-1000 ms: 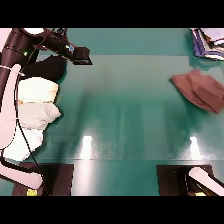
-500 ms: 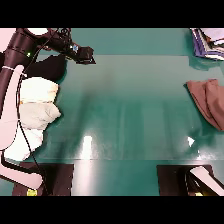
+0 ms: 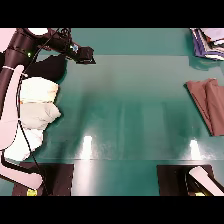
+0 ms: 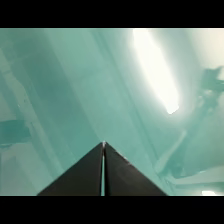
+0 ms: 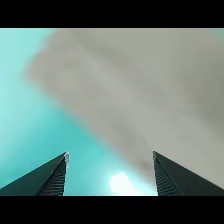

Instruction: Fold the shirts.

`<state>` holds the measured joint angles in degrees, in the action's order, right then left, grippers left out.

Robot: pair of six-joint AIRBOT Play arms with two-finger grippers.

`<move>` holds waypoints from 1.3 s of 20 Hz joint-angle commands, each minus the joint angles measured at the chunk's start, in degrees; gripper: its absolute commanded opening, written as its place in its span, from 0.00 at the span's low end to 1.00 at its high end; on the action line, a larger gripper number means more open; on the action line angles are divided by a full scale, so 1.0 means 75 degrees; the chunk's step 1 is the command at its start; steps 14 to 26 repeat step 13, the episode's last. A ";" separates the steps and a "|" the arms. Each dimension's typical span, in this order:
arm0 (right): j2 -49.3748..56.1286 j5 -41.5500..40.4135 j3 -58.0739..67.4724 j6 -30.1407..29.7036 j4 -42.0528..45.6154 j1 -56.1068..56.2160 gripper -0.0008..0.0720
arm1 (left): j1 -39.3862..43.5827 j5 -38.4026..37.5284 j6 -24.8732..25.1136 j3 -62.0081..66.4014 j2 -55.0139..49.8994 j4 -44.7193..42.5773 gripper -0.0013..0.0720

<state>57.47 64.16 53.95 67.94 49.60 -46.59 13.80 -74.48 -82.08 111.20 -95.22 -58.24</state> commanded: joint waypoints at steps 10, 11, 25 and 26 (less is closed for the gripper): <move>-0.0006 -0.0370 0.0102 -0.0017 -0.0393 0.6318 0.03 | 0.0003 0.0219 -0.0003 0.0006 0.0000 0.0003 0.05; -0.0006 -0.0361 0.0102 -0.0017 -0.0393 0.6458 0.03 | 0.0003 0.0219 -0.0003 0.0006 0.0000 0.0006 0.05; -0.0006 -0.0344 0.0102 -0.0012 -0.0399 0.6612 0.03 | 0.0003 0.0221 -0.0003 0.0006 0.0000 0.0006 0.05; -0.0006 -0.0344 0.0102 -0.0012 -0.0399 0.6612 0.03 | 0.0003 0.0221 -0.0003 0.0006 0.0000 0.0006 0.05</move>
